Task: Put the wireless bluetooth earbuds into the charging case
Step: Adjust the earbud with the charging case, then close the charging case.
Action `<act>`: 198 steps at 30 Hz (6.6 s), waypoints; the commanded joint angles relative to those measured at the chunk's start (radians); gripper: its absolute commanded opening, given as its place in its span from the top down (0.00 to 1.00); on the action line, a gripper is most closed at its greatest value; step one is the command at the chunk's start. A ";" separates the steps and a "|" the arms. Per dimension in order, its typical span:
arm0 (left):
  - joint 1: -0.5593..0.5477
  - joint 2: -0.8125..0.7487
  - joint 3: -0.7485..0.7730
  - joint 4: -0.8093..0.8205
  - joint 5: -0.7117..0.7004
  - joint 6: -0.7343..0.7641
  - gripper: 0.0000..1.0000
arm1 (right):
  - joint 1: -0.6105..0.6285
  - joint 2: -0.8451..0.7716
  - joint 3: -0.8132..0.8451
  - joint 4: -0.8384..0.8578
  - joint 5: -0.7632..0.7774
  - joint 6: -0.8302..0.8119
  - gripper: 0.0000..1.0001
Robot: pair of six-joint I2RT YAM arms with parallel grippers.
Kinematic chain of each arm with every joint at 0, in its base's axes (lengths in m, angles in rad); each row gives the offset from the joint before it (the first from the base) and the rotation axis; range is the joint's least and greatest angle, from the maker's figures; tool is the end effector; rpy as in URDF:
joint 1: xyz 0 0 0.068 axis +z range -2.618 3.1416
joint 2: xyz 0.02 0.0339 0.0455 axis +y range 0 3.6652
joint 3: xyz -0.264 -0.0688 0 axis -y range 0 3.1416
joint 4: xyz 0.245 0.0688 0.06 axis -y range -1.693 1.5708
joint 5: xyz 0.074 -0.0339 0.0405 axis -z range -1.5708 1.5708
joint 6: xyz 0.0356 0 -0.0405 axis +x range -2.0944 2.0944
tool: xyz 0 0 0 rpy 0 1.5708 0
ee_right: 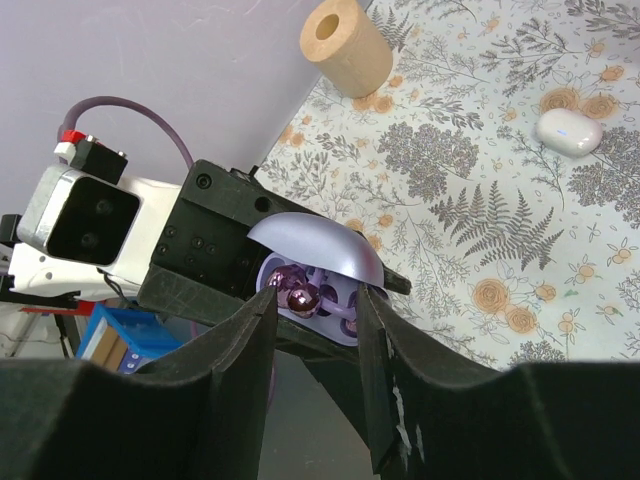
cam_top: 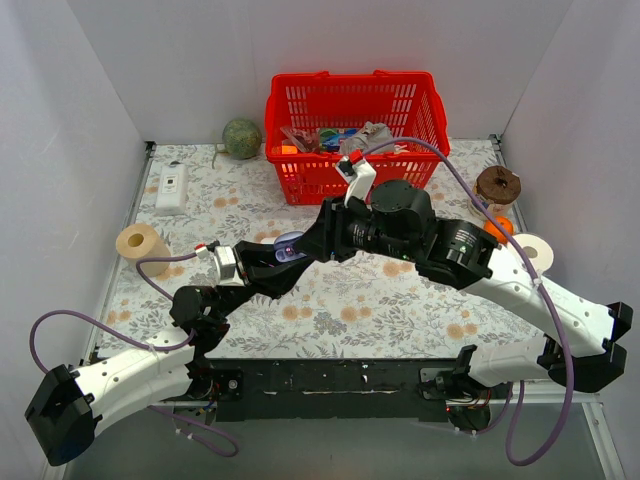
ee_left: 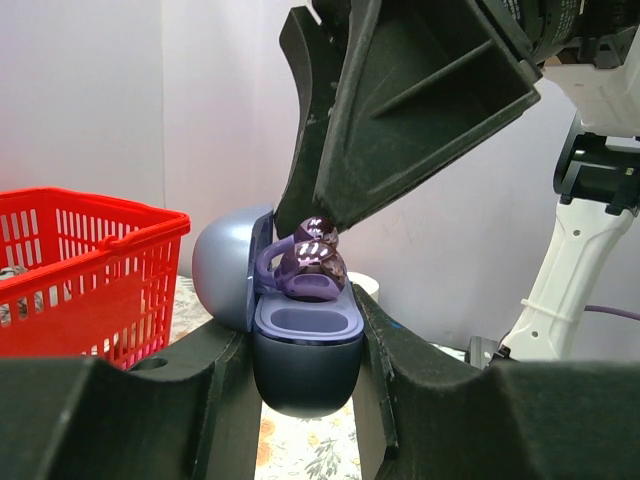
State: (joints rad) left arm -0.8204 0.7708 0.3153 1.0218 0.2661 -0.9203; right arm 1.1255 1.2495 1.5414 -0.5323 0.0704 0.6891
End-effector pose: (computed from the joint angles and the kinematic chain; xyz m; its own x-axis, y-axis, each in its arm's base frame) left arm 0.1080 -0.1296 0.3017 -0.4604 -0.6320 -0.6233 0.8101 -0.0121 -0.5861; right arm 0.1144 0.2339 0.4659 -0.6329 0.1466 -0.7603 -0.6069 0.5158 0.6046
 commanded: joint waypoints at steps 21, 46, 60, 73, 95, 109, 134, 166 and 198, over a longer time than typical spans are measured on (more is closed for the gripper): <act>-0.003 0.008 0.048 -0.049 0.019 0.005 1.00 | -0.010 0.054 0.037 -0.003 -0.034 -0.037 0.70; -0.003 0.030 0.050 -0.011 0.013 -0.064 1.00 | -0.004 -0.015 -0.010 0.129 -0.063 -0.155 0.99; -0.003 0.078 0.100 -0.032 0.024 -0.111 1.00 | 0.065 -0.048 -0.085 0.196 0.046 -0.309 0.99; -0.003 0.102 0.120 -0.028 0.042 -0.120 1.00 | 0.118 -0.116 -0.207 0.342 0.233 -0.422 0.99; -0.003 0.116 0.145 -0.014 0.047 -0.144 1.00 | 0.249 -0.177 -0.316 0.451 0.391 -0.617 0.99; -0.003 0.131 0.150 0.009 0.085 -0.167 1.00 | 0.260 -0.191 -0.366 0.552 0.467 -0.721 0.99; -0.003 0.139 0.154 0.021 0.107 -0.173 1.00 | 0.318 -0.165 -0.389 0.574 0.502 -0.792 0.99; -0.003 0.122 0.143 0.024 0.107 -0.170 1.00 | 0.319 -0.196 -0.376 0.534 0.542 -0.803 0.58; -0.003 0.009 0.068 -0.040 0.404 -0.114 1.00 | 0.188 0.011 0.111 -0.038 0.427 -0.570 0.66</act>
State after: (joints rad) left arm -0.8204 0.8127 0.3855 1.0054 0.6441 -1.0637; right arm 1.3277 1.2343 1.6131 -0.4610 0.6140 0.0711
